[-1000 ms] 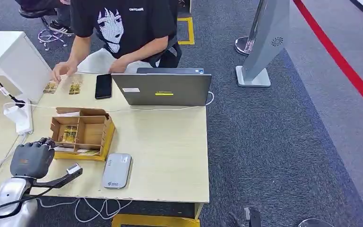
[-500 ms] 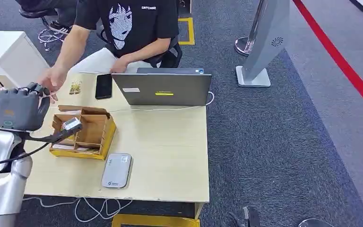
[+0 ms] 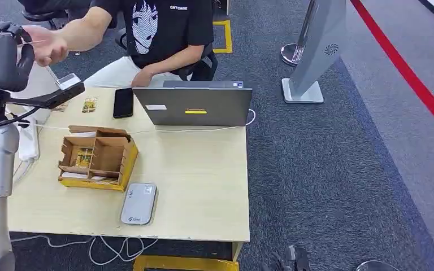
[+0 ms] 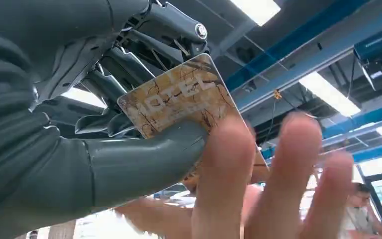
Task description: Pass the card to the sensor for recognition and then transmit it.
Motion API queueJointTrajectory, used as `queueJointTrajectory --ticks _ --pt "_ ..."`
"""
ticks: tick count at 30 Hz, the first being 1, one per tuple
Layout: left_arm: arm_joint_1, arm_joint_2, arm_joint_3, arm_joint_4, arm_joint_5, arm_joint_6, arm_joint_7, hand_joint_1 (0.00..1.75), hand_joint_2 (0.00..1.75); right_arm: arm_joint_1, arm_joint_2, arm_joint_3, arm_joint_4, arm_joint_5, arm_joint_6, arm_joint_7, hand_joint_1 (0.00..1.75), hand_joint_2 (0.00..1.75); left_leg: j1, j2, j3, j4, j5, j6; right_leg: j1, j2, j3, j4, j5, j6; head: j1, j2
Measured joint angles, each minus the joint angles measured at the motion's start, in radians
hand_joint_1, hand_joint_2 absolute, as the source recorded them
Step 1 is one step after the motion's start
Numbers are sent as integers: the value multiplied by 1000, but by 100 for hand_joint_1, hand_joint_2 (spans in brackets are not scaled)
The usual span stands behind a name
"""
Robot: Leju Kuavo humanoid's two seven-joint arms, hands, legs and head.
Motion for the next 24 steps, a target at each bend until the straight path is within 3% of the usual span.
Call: queueJointTrajectory --ticks 14,15,16,24 --pt "22 23 -1 31 4 9 0 175 175 -2 0 0 8 -2 -3 -2 0 175 0 0 0 0 0 0 0 0 0 0 0 0 0 0" --pt "24 24 -1 34 5 9 0 54 175 -2 0 0 8 -2 -3 -2 0 175 0 0 0 0 0 0 0 1 0 0 0 0 0 0" --pt "26 25 -1 35 5 9 0 0 175 -2 0 0 8 -2 -3 -2 0 175 0 0 -1 0 0 0 0 1 0 0 0 0 0 0" --pt "50 25 0 42 5 40 -2 0 175 -1 0 0 8 -2 -6 0 0 175 0 0 -1 0 0 0 0 0 0 0 0 0 0 0"
